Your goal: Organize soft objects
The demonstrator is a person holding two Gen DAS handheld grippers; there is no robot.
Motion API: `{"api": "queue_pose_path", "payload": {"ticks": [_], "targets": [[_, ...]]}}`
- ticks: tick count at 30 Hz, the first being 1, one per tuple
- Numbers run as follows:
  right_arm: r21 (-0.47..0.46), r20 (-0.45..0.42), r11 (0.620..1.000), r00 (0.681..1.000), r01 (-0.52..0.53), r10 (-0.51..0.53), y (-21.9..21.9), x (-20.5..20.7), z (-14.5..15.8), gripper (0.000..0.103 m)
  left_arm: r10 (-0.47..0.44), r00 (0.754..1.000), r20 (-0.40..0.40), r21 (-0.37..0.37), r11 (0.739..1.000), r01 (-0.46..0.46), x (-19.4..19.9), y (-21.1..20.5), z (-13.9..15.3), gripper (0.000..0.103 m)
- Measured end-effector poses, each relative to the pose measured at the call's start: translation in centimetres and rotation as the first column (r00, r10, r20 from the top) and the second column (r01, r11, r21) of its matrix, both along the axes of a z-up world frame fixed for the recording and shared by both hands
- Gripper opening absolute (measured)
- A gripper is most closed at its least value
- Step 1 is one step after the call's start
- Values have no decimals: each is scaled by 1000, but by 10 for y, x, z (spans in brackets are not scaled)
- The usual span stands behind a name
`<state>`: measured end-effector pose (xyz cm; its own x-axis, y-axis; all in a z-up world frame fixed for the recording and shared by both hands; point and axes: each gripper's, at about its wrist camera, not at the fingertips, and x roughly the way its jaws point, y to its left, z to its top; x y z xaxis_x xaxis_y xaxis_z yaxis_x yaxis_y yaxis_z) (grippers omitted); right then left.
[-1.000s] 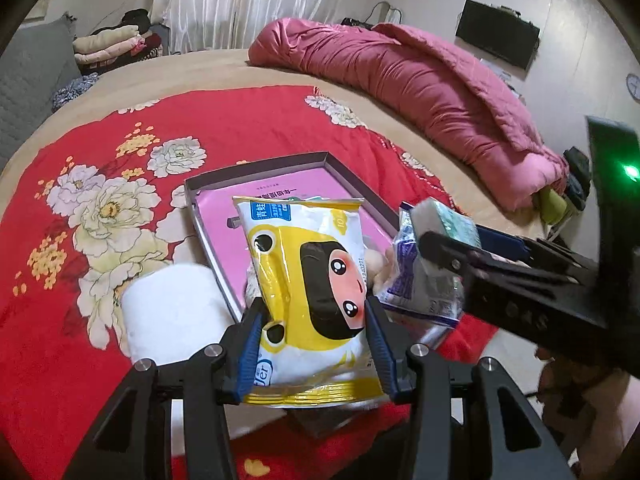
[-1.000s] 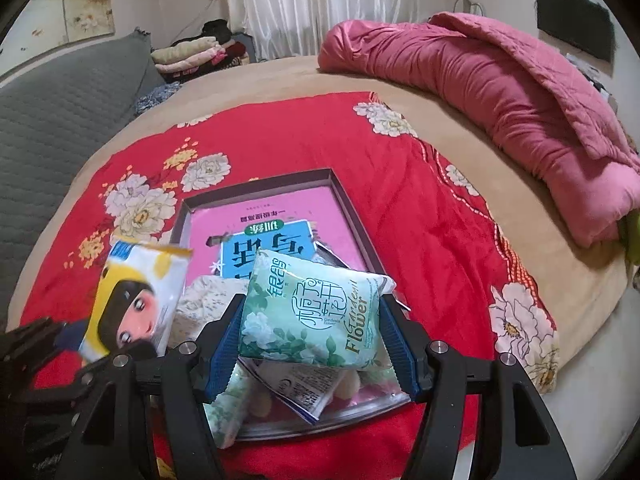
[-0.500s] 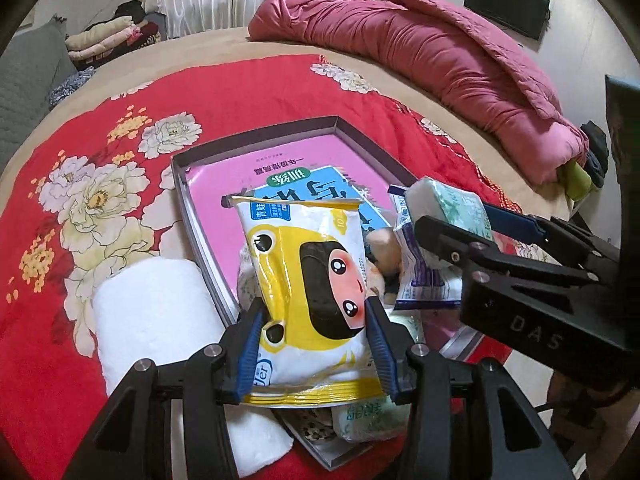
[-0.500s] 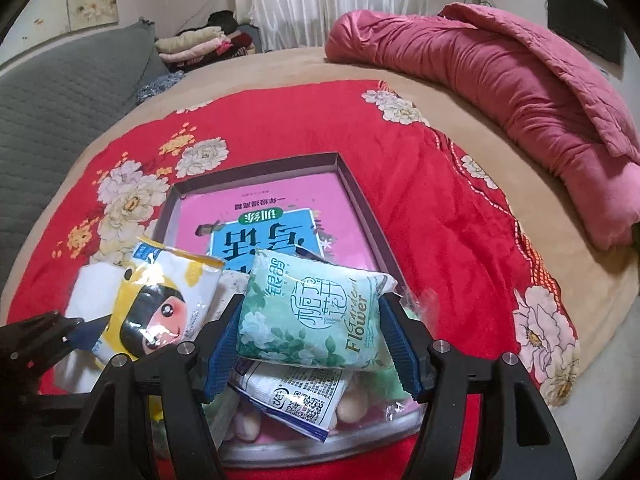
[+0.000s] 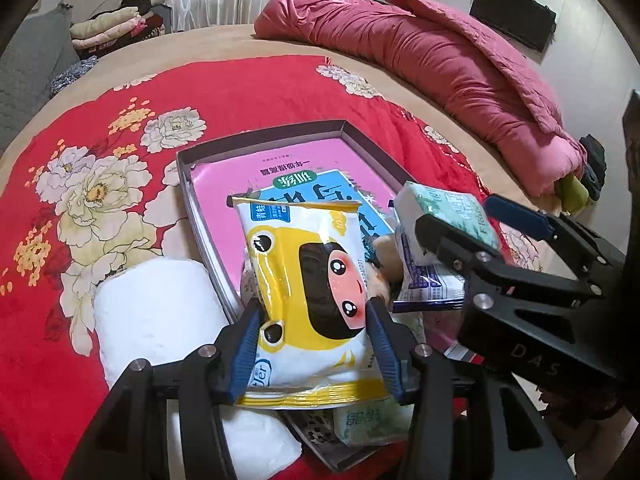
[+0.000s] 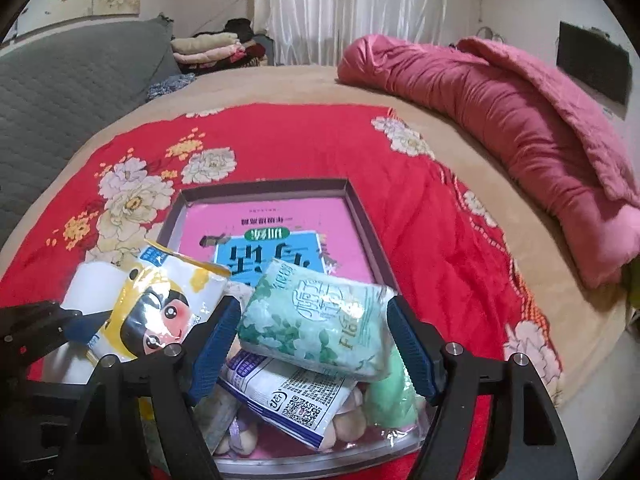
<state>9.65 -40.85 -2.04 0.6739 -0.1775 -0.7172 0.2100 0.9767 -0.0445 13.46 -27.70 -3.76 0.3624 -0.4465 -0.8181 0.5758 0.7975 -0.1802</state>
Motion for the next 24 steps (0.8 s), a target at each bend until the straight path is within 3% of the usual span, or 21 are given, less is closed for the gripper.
{"api": "queue_pose_path", "payload": {"ticks": [5, 16, 21, 24], "targets": [[8, 62, 1000, 998, 23, -24, -3, -13, 20, 77, 4, 999, 37, -26, 1000, -3, -3, 5, 13, 61], [109, 131, 991, 987, 83, -97, -3, -51, 57, 77, 32, 997, 69, -70, 997, -28, -19, 27, 43, 61], [126, 153, 988, 982, 93, -112, 21, -75, 63, 77, 63, 990, 126, -67, 996, -55, -39, 50, 56, 61], [132, 162, 985, 977, 115, -136, 36, -89, 65, 77, 92, 990, 107, -95, 992, -82, -47, 70, 61, 62]]}}
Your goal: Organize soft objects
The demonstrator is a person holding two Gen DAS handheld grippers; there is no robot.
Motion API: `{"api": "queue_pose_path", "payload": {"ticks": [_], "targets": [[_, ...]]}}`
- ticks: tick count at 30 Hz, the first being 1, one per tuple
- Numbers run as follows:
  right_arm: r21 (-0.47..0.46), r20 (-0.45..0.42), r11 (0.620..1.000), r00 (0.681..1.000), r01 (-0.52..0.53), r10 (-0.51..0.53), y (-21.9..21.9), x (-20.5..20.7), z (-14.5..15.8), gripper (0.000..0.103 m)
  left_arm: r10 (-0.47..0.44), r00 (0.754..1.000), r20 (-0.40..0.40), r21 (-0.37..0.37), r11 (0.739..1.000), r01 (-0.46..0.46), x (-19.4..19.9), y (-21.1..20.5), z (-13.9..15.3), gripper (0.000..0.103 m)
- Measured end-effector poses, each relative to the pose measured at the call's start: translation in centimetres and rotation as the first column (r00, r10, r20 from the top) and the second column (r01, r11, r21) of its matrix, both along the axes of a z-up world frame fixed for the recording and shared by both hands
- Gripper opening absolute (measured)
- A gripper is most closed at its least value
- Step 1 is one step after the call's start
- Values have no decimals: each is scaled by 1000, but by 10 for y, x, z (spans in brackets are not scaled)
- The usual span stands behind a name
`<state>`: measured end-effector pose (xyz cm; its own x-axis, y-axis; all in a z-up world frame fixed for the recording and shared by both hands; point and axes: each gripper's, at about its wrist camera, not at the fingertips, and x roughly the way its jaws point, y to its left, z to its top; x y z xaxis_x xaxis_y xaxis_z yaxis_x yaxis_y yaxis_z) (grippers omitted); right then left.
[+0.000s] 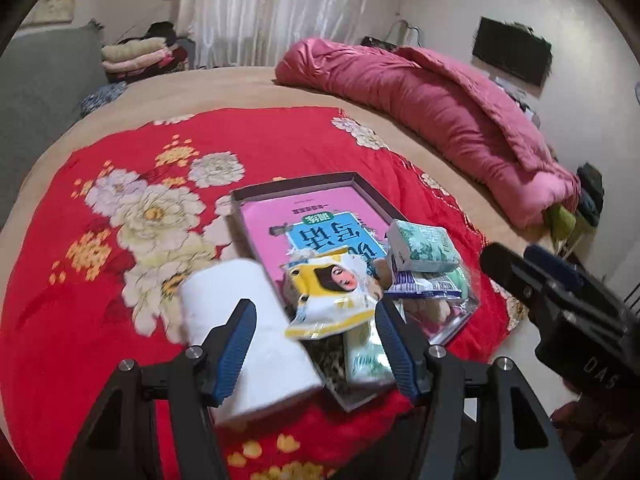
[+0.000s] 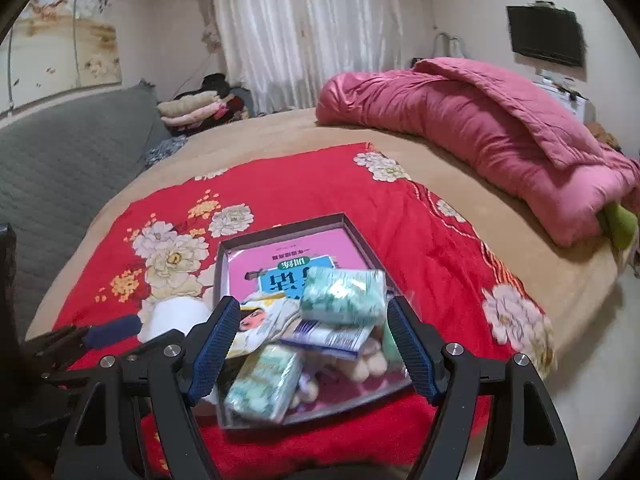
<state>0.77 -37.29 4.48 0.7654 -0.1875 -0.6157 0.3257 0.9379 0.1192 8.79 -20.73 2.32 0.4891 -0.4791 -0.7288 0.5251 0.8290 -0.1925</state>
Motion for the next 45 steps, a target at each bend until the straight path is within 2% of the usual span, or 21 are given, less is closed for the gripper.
{"api": "queue_pose_path", "payload": {"ticks": [7, 12, 18, 25, 30, 34, 45], "targets": [[10, -23, 999, 999, 42, -42, 24, -23, 3, 77, 66, 998, -10, 10, 998, -66, -17, 37, 0, 64], [61, -57, 997, 998, 37, -33, 38, -35, 0, 77, 95, 995, -17, 30, 995, -94, -26, 55, -3, 64], [7, -57, 999, 998, 34, -34, 63, -57, 0, 77, 105, 995, -2, 33, 994, -104, -42, 71, -1, 64], [39, -70, 999, 997, 31, -28, 72, -82, -10, 77, 85, 996, 9, 40, 996, -85, -64, 74, -1, 64], [53, -127, 998, 991, 35, -28, 73, -88, -23, 77, 84, 996, 20, 72, 994, -85, -73, 72, -4, 64], [57, -159, 998, 987, 29, -20, 74, -91, -31, 77, 86, 996, 17, 69, 994, -87, -77, 73, -4, 64], [-14, -149, 1000, 989, -18, 16, 90, -93, -27, 77, 80, 996, 26, 100, 992, -82, -90, 71, -5, 64]]}}
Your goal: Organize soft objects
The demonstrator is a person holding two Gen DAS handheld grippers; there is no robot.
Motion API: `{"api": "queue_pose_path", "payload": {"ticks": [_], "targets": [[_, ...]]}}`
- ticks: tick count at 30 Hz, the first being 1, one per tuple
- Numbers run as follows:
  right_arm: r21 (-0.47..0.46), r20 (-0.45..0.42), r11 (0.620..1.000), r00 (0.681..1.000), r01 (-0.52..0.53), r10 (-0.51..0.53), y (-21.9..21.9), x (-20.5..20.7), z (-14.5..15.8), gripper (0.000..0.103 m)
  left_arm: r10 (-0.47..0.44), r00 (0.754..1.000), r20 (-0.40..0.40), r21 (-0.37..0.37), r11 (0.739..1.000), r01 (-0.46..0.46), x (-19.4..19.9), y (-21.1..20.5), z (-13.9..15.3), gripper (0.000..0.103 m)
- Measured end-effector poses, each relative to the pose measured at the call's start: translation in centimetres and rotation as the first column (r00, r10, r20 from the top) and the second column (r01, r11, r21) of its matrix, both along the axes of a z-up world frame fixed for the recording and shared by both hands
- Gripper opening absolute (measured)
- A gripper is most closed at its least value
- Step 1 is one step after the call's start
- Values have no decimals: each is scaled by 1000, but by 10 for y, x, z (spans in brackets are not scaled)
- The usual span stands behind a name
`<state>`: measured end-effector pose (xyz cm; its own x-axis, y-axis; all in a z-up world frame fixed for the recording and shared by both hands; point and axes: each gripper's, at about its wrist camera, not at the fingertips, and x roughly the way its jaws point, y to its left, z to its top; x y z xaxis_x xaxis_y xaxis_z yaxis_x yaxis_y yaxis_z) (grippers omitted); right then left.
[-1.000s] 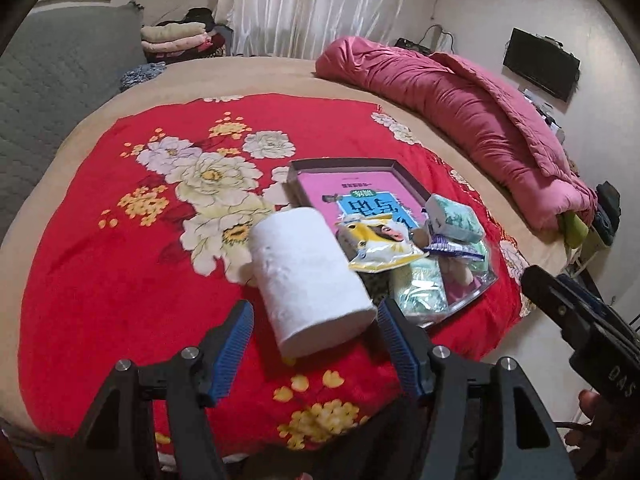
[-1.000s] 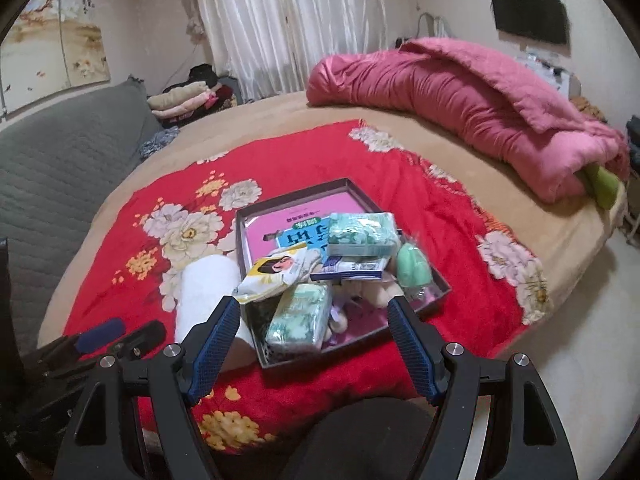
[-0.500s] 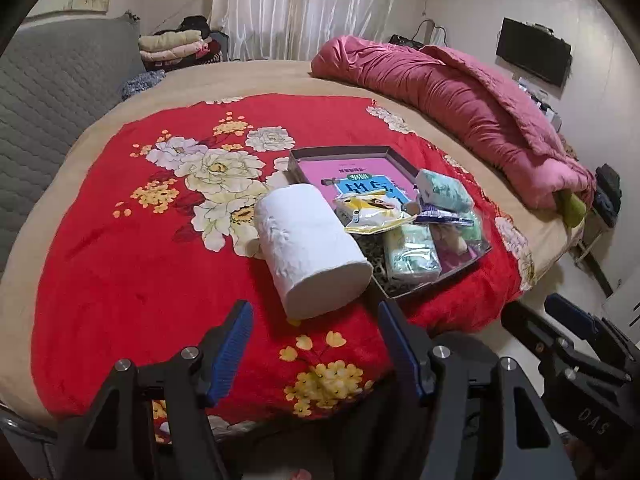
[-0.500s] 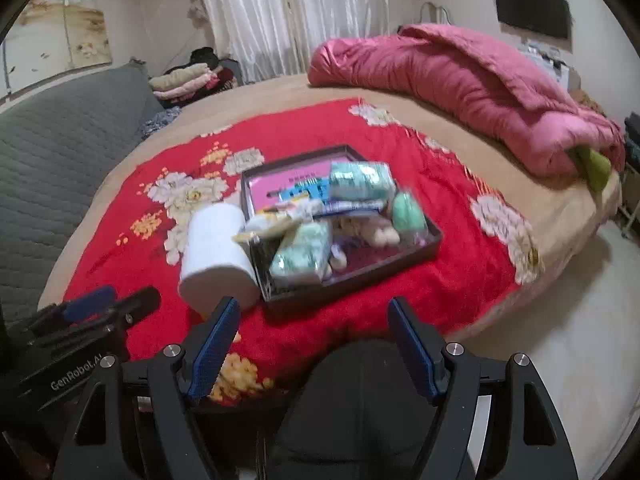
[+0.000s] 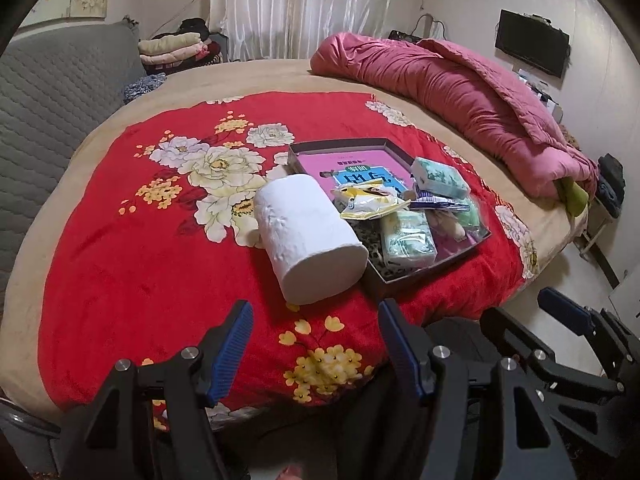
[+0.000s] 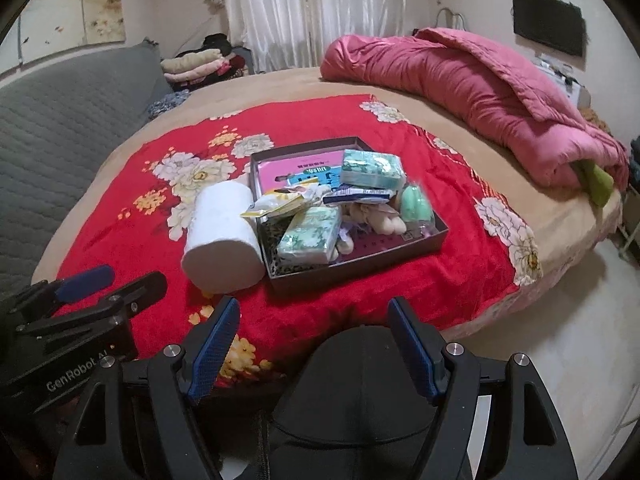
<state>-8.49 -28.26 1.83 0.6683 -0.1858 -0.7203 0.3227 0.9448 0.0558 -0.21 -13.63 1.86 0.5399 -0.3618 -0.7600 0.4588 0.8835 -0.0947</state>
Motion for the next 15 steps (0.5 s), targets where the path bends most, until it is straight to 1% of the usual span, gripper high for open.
{"api": "queue_pose_path", "payload": {"ticks": [9, 15], "targets": [[-3, 9, 1000, 1000, -10, 10, 1, -3, 3, 77, 15, 1000, 8, 23, 1000, -15, -6, 2, 2, 64], [16, 6, 1000, 1000, -6, 6, -2, -5, 2, 77, 10, 1000, 20, 29, 1000, -10, -9, 0, 4, 64]]}}
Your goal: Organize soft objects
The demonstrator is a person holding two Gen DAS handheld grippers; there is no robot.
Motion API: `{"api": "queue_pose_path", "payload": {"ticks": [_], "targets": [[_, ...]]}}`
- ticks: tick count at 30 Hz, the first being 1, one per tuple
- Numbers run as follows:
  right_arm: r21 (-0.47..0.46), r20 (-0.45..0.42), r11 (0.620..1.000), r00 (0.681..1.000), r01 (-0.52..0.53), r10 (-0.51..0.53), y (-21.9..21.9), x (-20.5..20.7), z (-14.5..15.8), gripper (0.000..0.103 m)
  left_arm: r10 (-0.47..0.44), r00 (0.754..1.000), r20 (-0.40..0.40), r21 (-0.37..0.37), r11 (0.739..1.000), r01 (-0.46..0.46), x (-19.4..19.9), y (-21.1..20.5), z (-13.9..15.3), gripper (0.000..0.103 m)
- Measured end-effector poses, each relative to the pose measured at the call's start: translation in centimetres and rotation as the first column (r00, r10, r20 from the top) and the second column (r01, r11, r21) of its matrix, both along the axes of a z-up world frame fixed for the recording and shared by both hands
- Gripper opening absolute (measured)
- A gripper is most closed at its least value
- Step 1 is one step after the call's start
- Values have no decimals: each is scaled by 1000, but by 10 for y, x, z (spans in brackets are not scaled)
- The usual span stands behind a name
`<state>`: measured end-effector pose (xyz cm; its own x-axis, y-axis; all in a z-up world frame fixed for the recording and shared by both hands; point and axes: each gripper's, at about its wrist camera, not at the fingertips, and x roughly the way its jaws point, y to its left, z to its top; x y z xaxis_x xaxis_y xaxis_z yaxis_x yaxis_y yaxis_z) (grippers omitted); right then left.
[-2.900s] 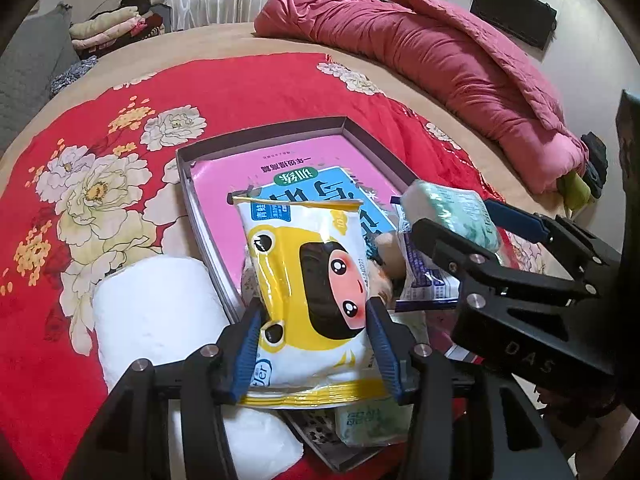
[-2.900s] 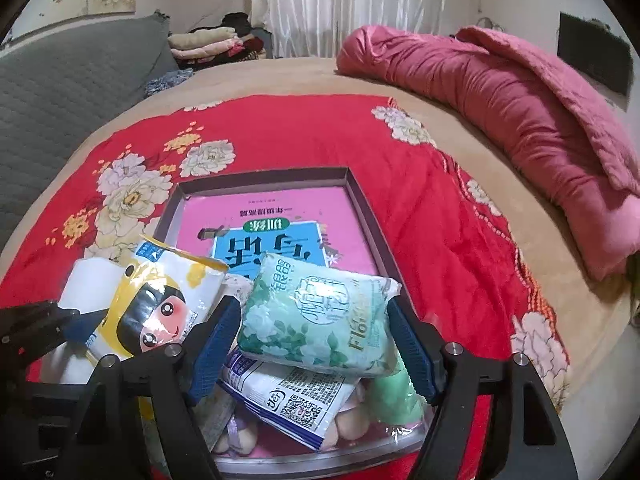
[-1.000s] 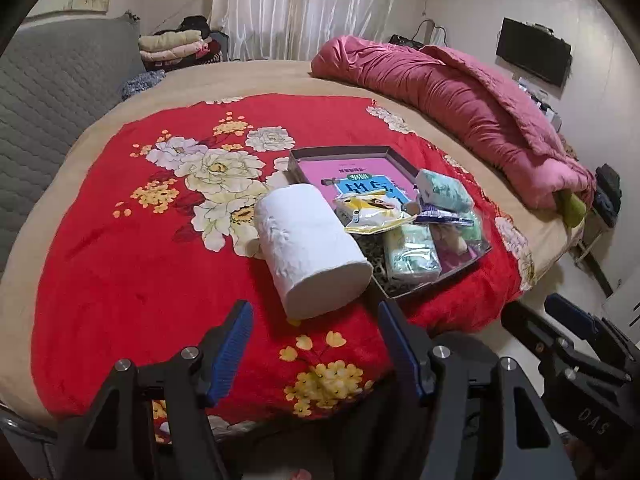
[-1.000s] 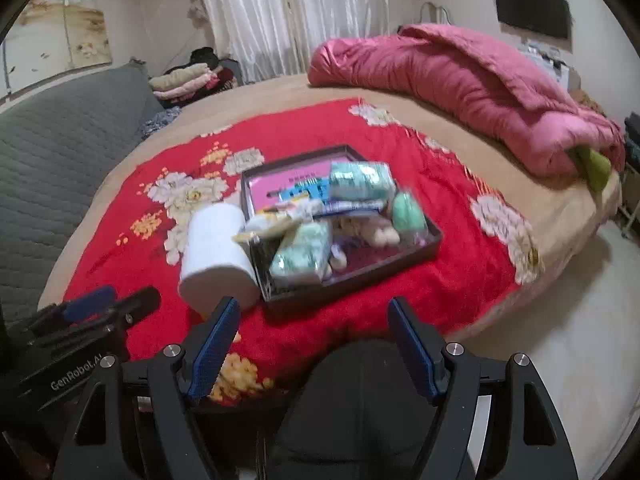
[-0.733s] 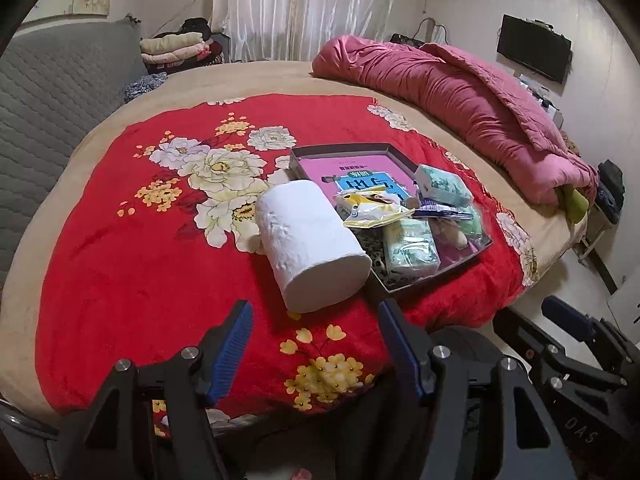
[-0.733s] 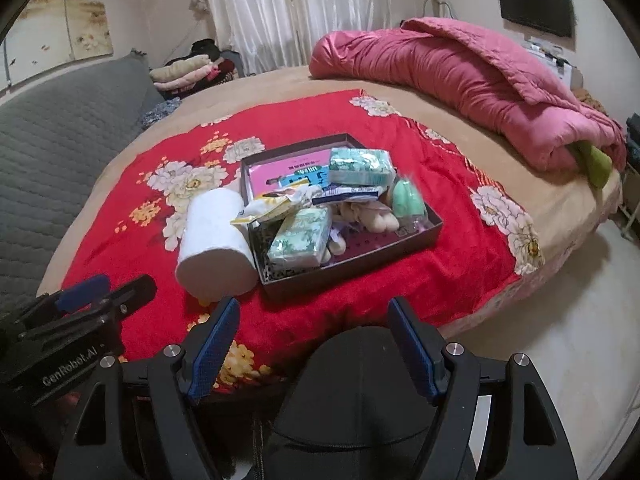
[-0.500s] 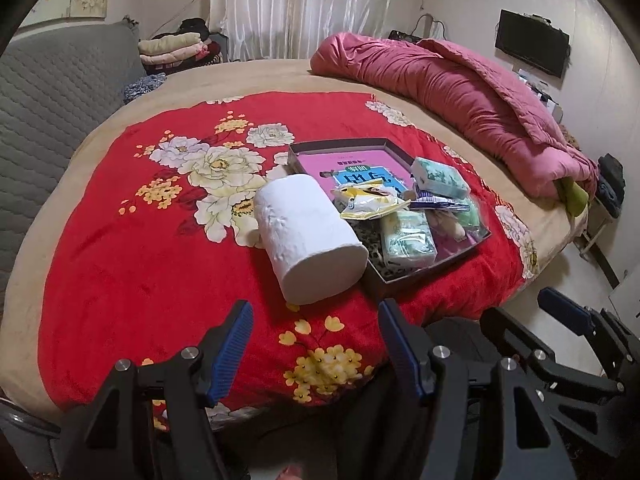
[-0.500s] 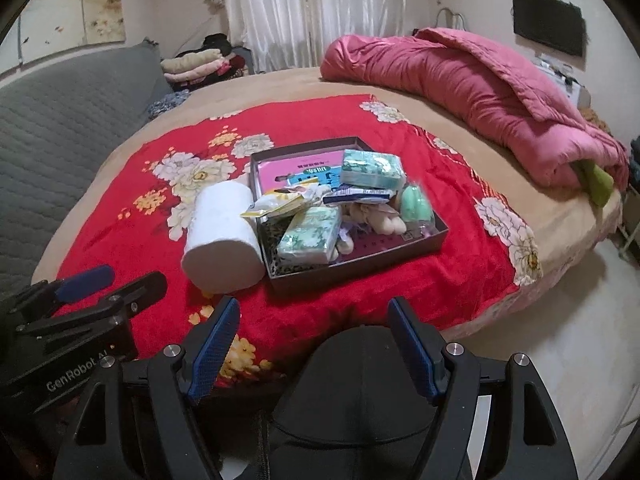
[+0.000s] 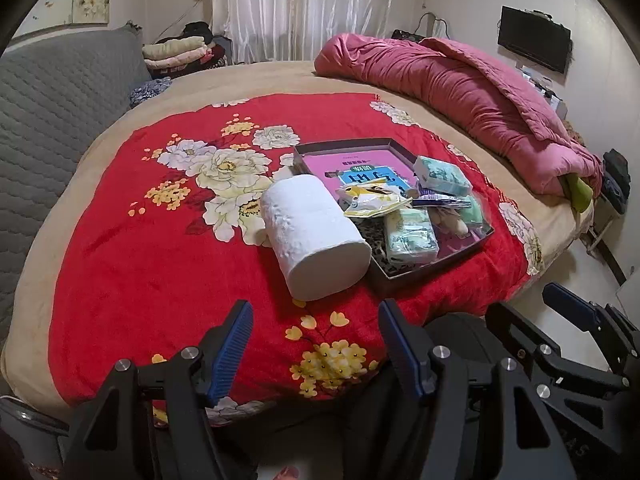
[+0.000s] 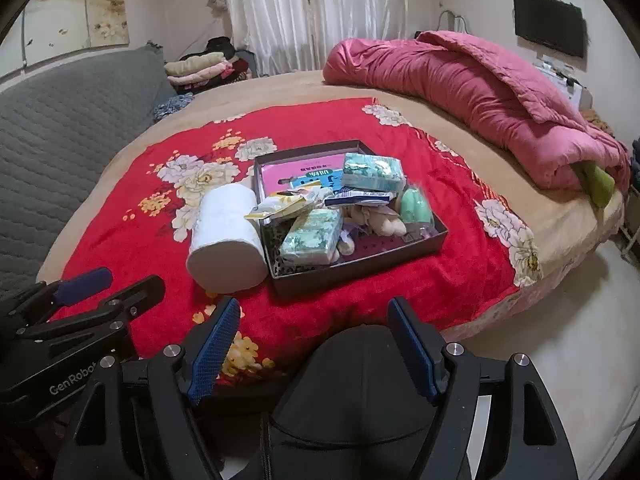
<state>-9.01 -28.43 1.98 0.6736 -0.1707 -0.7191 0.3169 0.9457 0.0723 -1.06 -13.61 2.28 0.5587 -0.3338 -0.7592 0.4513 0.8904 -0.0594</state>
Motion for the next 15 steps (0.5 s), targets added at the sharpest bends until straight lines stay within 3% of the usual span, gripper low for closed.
{"api": "queue_pose_path", "payload": {"ticks": [15], "targets": [[3, -11, 1000, 1000, -4, 4, -1, 1, -3, 77, -7, 1000, 1, 20, 1000, 7, -1, -3, -4, 64]]}}
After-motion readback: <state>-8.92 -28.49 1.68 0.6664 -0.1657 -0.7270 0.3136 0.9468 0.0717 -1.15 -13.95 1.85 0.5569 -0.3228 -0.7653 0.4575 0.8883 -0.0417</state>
